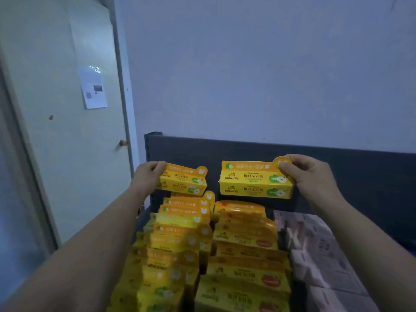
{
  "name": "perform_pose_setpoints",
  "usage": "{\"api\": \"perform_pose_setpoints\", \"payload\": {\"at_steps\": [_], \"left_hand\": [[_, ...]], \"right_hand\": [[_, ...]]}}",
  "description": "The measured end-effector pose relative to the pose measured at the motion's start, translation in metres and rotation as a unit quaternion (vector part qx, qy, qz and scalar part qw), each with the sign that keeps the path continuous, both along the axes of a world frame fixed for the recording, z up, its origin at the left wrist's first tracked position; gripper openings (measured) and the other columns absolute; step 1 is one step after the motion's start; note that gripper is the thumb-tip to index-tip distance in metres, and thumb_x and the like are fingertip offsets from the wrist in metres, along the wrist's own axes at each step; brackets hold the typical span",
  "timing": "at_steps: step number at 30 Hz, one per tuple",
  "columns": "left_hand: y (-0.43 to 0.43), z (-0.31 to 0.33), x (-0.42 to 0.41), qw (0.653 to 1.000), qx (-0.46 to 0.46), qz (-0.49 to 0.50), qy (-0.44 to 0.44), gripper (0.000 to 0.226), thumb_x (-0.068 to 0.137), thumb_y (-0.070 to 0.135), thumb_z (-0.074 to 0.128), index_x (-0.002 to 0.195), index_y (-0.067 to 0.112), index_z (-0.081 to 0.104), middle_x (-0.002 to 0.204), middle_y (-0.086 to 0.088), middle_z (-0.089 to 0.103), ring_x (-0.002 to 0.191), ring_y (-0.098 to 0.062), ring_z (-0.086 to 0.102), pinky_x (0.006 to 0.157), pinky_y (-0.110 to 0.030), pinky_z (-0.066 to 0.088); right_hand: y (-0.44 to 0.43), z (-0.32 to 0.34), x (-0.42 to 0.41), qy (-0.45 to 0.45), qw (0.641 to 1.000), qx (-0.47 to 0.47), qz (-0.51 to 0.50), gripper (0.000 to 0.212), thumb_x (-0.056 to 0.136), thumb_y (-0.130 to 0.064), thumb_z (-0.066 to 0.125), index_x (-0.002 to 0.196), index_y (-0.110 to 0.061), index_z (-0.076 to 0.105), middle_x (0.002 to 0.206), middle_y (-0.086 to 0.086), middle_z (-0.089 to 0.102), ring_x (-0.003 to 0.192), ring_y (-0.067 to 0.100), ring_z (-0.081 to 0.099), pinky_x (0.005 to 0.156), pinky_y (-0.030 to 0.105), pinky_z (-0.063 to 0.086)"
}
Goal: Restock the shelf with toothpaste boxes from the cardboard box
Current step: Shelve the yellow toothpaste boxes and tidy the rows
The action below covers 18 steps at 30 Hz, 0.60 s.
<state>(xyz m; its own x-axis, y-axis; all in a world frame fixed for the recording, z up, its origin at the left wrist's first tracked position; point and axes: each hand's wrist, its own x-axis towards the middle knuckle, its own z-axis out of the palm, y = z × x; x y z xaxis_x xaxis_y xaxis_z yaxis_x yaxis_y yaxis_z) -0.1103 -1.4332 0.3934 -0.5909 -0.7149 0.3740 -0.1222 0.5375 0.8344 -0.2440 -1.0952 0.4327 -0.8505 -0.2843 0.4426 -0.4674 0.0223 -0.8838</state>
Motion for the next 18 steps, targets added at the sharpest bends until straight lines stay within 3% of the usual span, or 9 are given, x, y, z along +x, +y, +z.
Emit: {"api": "perform_pose_setpoints", "payload": {"at_steps": [4, 13, 18], "left_hand": [[-0.019, -0.012, -0.011, 0.999, -0.003, -0.039, -0.018, 0.032, 0.097, 0.034, 0.053, 0.092, 0.006, 0.066, 0.086, -0.012, 0.065, 0.075, -0.022, 0.057, 0.067, -0.034, 0.046], [-0.039, -0.032, -0.023, 0.998, 0.023, -0.025, -0.058, 0.028, 0.097, 0.039, 0.050, 0.095, 0.012, 0.059, 0.081, -0.001, 0.060, 0.072, -0.012, 0.056, 0.059, -0.026, 0.039], [-0.040, -0.036, -0.023, 0.998, 0.053, -0.036, -0.012, 0.027, 0.095, 0.040, 0.054, 0.088, 0.014, 0.060, 0.080, 0.001, 0.062, 0.073, -0.011, 0.057, 0.060, -0.025, 0.039]], "right_hand": [[-0.006, 0.000, 0.002, -0.005, 1.000, 0.011, 0.000, 0.007, 0.088, -0.021, 0.068, 0.092, -0.024, 0.073, 0.088, -0.008, 0.072, 0.069, 0.000, 0.068, 0.055, 0.015, 0.051], [-0.017, -0.004, 0.008, -0.034, 0.999, 0.006, -0.003, 0.016, 0.090, -0.020, 0.063, 0.105, -0.019, 0.069, 0.093, -0.004, 0.071, 0.068, -0.003, 0.068, 0.048, 0.010, 0.048], [-0.027, -0.007, 0.010, -0.031, 0.999, 0.012, -0.011, 0.014, 0.091, -0.017, 0.063, 0.103, -0.016, 0.070, 0.091, -0.002, 0.071, 0.063, -0.004, 0.066, 0.047, 0.009, 0.046]]}}
